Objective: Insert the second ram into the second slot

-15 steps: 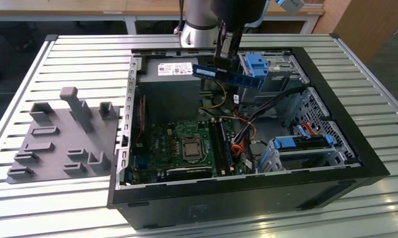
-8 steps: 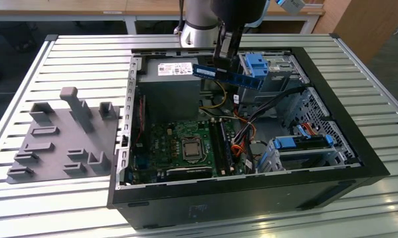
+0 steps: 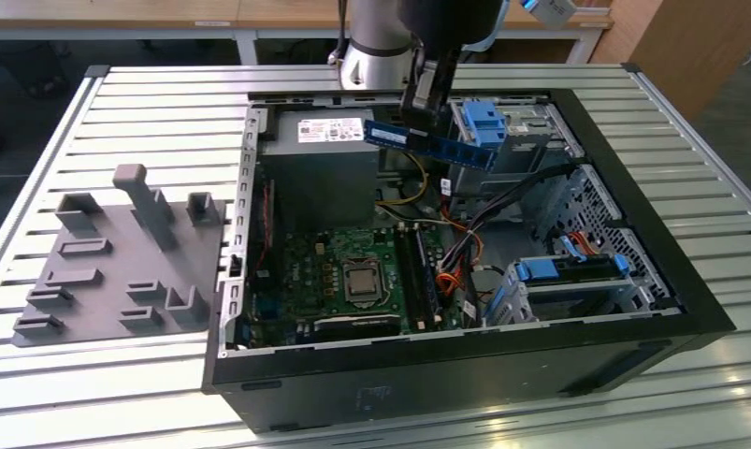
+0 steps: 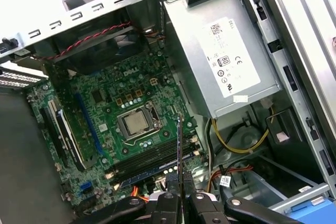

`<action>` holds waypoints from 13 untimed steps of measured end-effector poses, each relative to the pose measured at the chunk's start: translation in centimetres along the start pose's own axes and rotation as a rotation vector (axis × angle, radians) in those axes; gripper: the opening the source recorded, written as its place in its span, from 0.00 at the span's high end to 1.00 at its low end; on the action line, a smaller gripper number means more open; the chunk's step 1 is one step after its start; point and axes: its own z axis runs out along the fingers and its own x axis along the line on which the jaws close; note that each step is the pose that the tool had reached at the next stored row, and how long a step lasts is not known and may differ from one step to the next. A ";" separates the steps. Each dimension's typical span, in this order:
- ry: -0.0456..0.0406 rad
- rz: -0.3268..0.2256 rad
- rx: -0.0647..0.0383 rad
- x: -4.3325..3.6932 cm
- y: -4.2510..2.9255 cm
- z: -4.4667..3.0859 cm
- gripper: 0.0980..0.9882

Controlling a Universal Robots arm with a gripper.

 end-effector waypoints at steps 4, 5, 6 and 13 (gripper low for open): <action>-0.0003 0.011 0.000 0.00 0.00 0.00 0.96; -0.0005 0.014 0.000 0.00 0.00 0.00 0.96; -0.0006 0.016 0.000 0.00 0.00 0.00 0.96; -0.0013 0.038 0.001 0.00 0.00 0.00 0.96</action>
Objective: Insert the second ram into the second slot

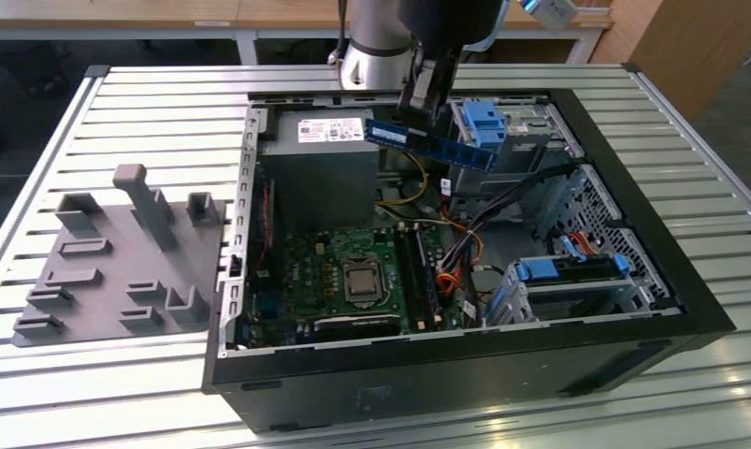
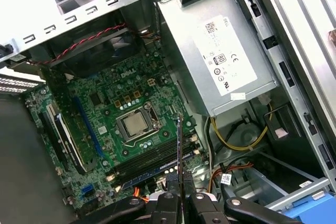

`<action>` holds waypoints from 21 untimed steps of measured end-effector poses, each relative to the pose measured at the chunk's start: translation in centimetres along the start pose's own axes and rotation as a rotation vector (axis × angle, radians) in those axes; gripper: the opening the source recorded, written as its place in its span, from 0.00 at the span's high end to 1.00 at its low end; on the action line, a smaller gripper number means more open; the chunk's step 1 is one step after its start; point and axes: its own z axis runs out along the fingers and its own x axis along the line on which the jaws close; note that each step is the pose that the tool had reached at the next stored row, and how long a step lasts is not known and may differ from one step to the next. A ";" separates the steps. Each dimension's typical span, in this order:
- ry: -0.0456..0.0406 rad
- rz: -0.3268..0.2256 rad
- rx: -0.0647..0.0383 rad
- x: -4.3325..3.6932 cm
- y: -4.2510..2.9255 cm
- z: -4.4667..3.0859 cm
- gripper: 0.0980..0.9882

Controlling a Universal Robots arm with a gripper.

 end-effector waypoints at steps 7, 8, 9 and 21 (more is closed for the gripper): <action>-0.0020 0.052 0.001 0.00 0.00 0.00 0.96; -0.0022 0.059 0.001 0.00 0.00 0.00 0.96; -0.0025 0.065 0.001 0.00 0.00 0.00 0.96; -0.0047 0.124 0.002 0.00 0.00 0.00 0.96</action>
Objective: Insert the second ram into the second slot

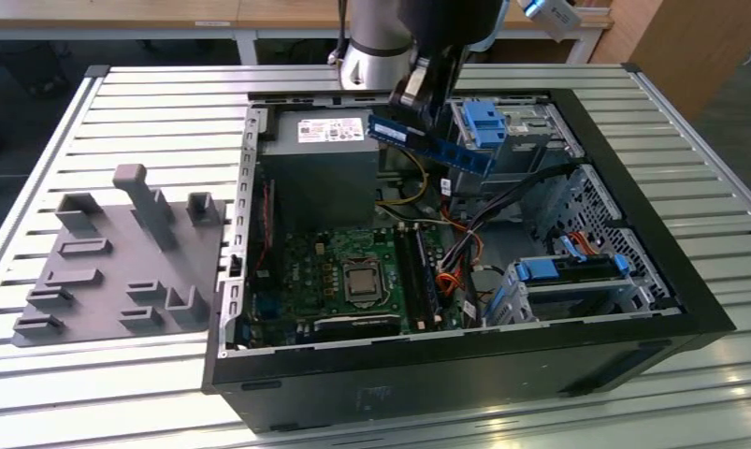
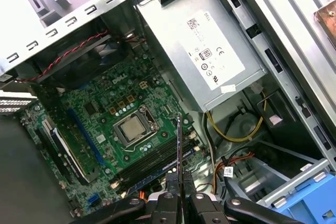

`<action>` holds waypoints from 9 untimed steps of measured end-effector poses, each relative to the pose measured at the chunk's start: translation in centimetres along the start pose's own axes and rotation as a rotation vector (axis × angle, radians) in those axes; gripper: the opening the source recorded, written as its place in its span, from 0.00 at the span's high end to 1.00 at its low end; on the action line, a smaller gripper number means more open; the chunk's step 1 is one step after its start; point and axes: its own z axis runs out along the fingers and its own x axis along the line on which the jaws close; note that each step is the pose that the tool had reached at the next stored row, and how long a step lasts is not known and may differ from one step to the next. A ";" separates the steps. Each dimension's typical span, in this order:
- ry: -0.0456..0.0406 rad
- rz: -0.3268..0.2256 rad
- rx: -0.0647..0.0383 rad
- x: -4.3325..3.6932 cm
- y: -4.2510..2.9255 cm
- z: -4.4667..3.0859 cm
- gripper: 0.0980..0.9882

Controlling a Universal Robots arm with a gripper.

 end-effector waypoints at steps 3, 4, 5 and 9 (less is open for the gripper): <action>-0.0004 0.010 0.000 0.00 0.00 0.00 0.96; -0.0005 0.012 0.000 0.00 0.00 0.00 0.96; -0.0007 0.016 0.000 0.00 0.00 0.00 0.96; -0.0015 0.038 0.001 0.00 0.00 0.00 0.96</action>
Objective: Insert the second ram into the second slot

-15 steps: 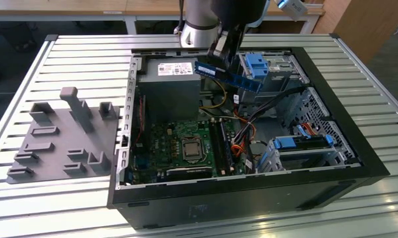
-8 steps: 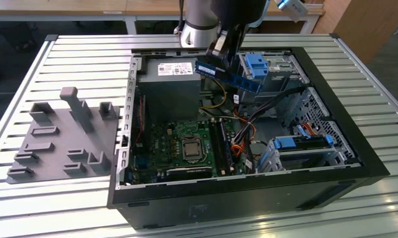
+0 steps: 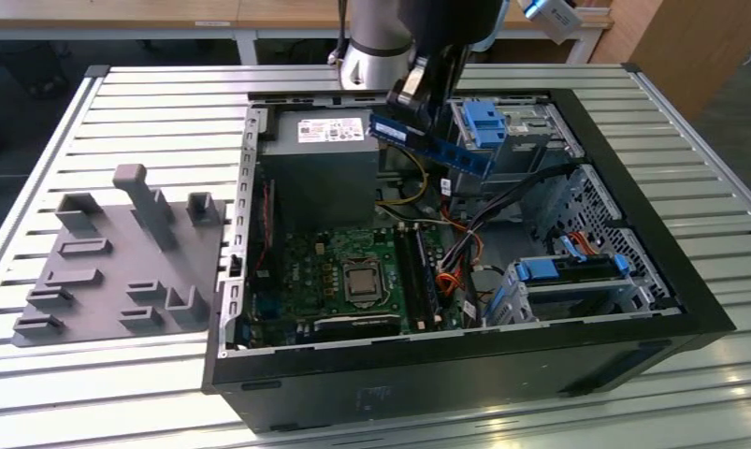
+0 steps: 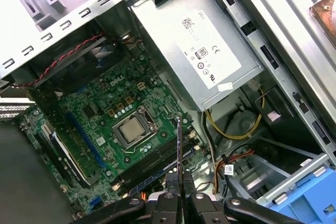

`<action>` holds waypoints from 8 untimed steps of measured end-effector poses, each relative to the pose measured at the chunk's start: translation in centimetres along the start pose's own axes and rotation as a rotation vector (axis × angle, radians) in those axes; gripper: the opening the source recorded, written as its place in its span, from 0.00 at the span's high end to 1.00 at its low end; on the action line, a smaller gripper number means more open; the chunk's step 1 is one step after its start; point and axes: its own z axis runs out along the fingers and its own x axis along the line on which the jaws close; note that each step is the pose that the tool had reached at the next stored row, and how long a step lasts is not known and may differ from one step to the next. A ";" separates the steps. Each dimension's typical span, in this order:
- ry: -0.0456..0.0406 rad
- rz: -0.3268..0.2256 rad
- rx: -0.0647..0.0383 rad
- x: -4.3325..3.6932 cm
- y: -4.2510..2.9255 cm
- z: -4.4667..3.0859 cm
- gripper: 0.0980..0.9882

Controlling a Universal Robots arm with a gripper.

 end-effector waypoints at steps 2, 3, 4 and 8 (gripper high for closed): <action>-0.0004 0.012 0.000 0.00 0.00 0.00 0.96; -0.0007 0.018 0.000 0.00 0.00 0.00 0.96; -0.0009 0.024 0.000 0.00 0.00 0.00 0.96; -0.0018 0.048 0.001 0.00 0.00 0.00 0.96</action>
